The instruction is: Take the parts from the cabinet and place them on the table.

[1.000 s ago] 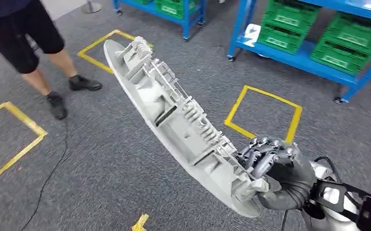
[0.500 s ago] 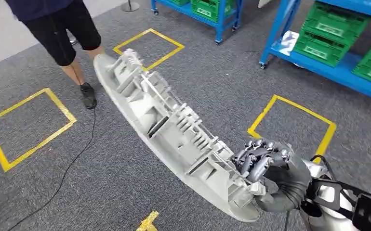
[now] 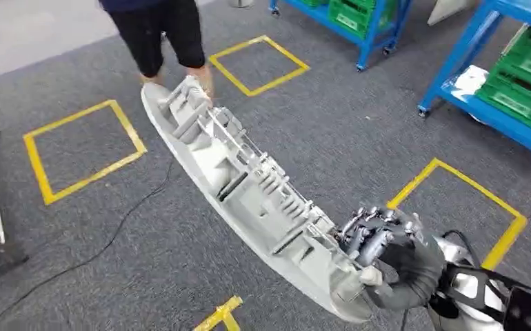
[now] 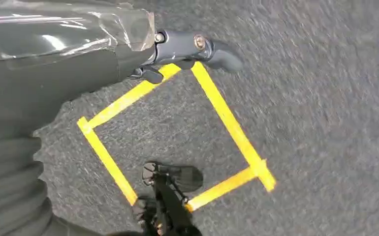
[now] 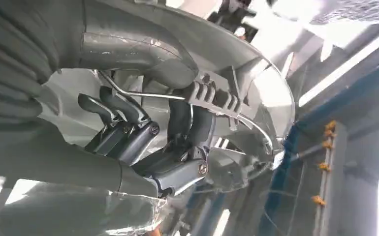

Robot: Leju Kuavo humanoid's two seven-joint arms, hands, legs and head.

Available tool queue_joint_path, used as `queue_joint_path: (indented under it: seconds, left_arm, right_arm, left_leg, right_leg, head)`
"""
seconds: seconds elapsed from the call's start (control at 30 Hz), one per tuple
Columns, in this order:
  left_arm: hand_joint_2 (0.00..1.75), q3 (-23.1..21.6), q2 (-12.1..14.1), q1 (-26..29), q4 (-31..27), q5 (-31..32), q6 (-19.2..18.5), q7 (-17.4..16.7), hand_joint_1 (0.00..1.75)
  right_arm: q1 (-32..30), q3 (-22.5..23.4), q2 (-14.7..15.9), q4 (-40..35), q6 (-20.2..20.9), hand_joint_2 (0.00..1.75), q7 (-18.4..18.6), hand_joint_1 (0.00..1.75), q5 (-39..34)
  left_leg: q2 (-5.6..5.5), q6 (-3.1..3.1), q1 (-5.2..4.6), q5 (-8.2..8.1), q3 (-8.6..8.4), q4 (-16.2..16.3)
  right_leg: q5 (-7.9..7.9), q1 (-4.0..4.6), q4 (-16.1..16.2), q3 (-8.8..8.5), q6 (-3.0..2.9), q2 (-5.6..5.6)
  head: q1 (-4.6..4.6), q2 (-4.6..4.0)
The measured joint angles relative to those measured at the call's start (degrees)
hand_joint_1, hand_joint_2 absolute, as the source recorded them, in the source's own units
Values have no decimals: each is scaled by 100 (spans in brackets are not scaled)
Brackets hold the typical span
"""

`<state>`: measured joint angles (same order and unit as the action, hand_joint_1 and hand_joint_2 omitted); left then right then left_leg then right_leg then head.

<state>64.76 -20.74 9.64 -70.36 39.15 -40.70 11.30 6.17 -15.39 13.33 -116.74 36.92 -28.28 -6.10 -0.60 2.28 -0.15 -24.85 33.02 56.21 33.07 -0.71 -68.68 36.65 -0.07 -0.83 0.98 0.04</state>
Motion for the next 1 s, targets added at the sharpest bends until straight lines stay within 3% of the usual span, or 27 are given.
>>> queue_joint_path:
  seconds: [0.03,0.07,0.1,0.17,0.2,0.23,0.3,0.37,0.4,0.43,0.47,0.5,0.53,0.57,0.6,0.63,0.7,0.73,0.77,0.9,1.0]
  left_arm:
    - [175,-2,-7,-5,11,-9,18,-16,0]
    - [175,-4,-11,-5,26,-13,51,-36,0]
    - [175,-2,-13,3,53,-13,68,-62,0]
    - [175,-4,-22,12,90,-18,120,-90,0]
    - [175,-7,-24,11,107,-20,135,-94,0]
    - [175,-9,-24,10,120,-11,164,-99,0]
    - [175,-2,-20,4,155,94,223,-46,0]
    - [175,13,7,1,293,242,254,85,0]
    - [175,13,31,-27,345,310,284,150,0]
    - [175,13,37,-57,411,393,323,216,0]
    - [175,13,70,-123,470,489,367,262,0]
    - [175,19,94,-182,524,574,382,277,0]
    - [175,28,105,-223,564,655,402,284,0]
    - [175,52,101,-237,597,745,405,282,0]
    - [175,85,92,-236,606,840,369,282,0]
    - [175,120,85,-235,606,936,330,279,0]
    - [175,175,79,-239,599,1080,258,290,0]
    - [175,212,79,-249,570,1130,221,303,0]
    - [175,253,77,-273,560,1143,193,310,0]
    - [175,376,72,-260,514,1178,109,367,0]
    - [175,376,72,-260,514,1178,109,367,0]
  right_arm:
    - [-32,0,4,20,24,175,0,175,-4]
    - [-35,-4,4,37,39,175,0,175,-4]
    - [-34,-11,4,55,41,175,0,175,-6]
    - [-26,-33,4,88,39,175,0,175,-6]
    - [-5,-39,4,107,35,175,0,175,0]
    - [11,-50,9,131,20,175,2,175,7]
    - [37,-66,9,169,9,175,-2,175,2]
    - [102,-90,22,210,9,175,-9,175,-13]
    - [152,-107,24,225,11,175,-11,175,-17]
    - [192,-122,31,241,11,175,-4,175,-24]
    - [204,-136,31,247,11,175,-2,175,-48]
    - [210,-144,39,252,9,175,15,175,-59]
    - [212,-149,42,265,2,175,52,175,-67]
    - [216,-157,42,269,-2,175,92,175,-81]
    - [216,-164,42,269,-13,175,142,175,-107]
    - [219,-171,44,269,-22,175,184,175,-122]
    - [218,-175,53,258,-39,175,247,175,-168]
    - [217,-175,64,232,-53,175,262,175,-194]
    - [205,-173,81,212,-57,175,267,175,-222]
    - [203,-214,98,173,4,175,313,175,-308]
    - [203,-214,98,173,4,175,313,175,-308]
  left_leg:
    - [-102,0,-4,0,5,3]
    - [-188,0,-6,0,5,4]
    - [-286,-3,-4,-2,-5,7]
    - [-474,-24,17,-15,-13,37]
    - [-565,-56,31,-36,-7,80]
    - [-631,-98,30,-64,19,119]
    - [-728,-160,26,-68,93,168]
    - [-822,-204,42,-54,129,153]
    - [-778,-221,54,-81,142,186]
    - [-422,-256,14,-164,211,338]
    - [-148,-286,28,-347,396,701]
    - [-36,-300,46,-555,624,1155]
    - [2,-308,58,-732,861,1604]
    - [14,-311,68,-822,1048,1950]
    - [23,-303,73,-754,1068,1965]
    - [33,-288,72,-604,961,1742]
    - [173,-219,49,-169,445,787]
    - [534,-155,-15,-93,183,309]
    - [548,-147,-56,-143,178,274]
    - [280,-50,-93,-113,166,171]
    - [280,-50,-93,-113,166,171]
  right_leg:
    - [142,-1,-439,232,-5,31]
    - [175,-1,-669,367,20,44]
    - [97,-7,-604,367,65,48]
    - [-310,-43,234,9,199,91]
    - [-540,-80,811,-254,257,240]
    - [-572,-85,965,-337,214,446]
    - [-596,-45,1000,-355,100,356]
    - [-608,-27,998,-347,44,259]
    - [-620,-84,1017,-363,7,201]
    - [-607,-64,1020,-382,-16,148]
    - [-588,-41,1020,-393,-51,79]
    - [-577,-13,1019,-394,-69,9]
    - [-567,12,1019,-393,-85,-76]
    - [-556,28,1019,-394,-98,-159]
    - [-548,43,1019,-401,-103,-229]
    - [-540,55,1019,-409,-109,-286]
    - [-520,81,1019,-436,-126,-409]
    - [-509,95,1022,-456,-110,-462]
    - [-490,142,1025,-450,-79,-530]
    - [-449,127,1072,-534,7,-772]
    - [-449,127,1072,-534,7,-772]
  head:
    - [0,0]
    - [-4,0]
    - [0,0]
    - [-2,0]
    - [-4,0]
    - [-2,0]
    - [-9,0]
    - [-13,0]
    - [-9,0]
    - [6,0]
    - [64,0]
    - [50,0]
    - [57,0]
    - [57,0]
    - [57,0]
    - [55,0]
    - [55,0]
    - [55,0]
    - [48,0]
    - [59,0]
    - [59,0]
